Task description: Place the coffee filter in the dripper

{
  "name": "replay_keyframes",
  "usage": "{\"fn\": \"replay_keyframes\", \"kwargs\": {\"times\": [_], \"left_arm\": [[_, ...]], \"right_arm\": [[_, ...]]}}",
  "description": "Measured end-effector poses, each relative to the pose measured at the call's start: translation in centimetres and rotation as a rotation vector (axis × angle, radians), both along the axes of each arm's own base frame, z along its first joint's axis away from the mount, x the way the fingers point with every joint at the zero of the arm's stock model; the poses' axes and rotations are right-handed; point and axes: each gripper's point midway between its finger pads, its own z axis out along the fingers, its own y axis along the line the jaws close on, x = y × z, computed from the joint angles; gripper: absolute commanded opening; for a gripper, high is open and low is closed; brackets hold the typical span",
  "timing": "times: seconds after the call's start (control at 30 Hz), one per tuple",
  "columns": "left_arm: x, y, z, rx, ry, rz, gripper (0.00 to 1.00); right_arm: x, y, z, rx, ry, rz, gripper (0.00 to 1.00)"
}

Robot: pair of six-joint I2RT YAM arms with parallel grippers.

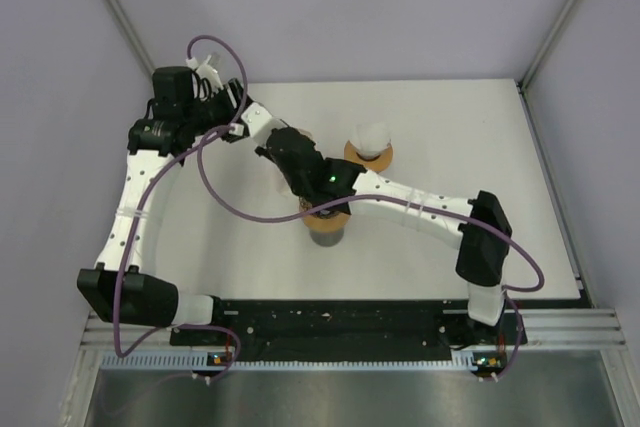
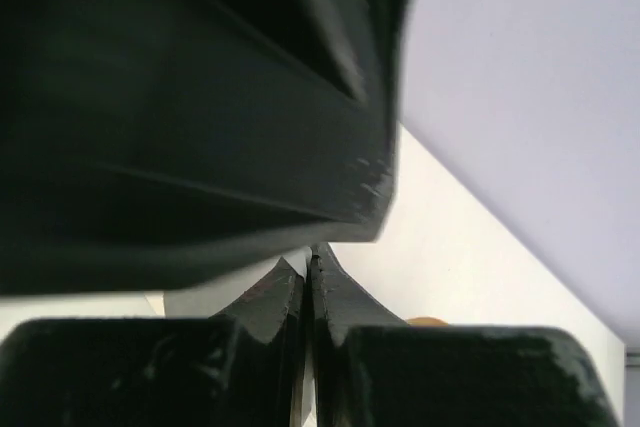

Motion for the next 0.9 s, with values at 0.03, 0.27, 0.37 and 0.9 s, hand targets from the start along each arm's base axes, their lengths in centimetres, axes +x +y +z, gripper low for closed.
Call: {"fn": "replay_keyframes", "kwargs": {"times": [0.03, 0.27, 0.37, 0.9], "left_arm": [[0.0, 0.1, 0.1, 0.015, -0.018, -0.009, 0.56], [-0.5, 0.8, 3.9, 0.14, -0.245, -0.073, 0.65], [-1.2, 1.0, 5.6, 0.186, -0.334, -0.098, 0.65], [-4.8, -3.5, 3.3, 0.315, -0.408, -0.368, 0.66]], "right_arm": [[0.2, -0.4, -0.4, 0.002, 0.029, 0.007, 0.0], [1.1, -5.2, 1.5, 0.155, 0.218, 0.053, 0.0], [0.0, -7.3, 3.8, 0.228, 0.269, 0.088, 0.0], [-9.0, -9.7, -0.5, 0.149, 0.713, 0.248, 0.0]]}}
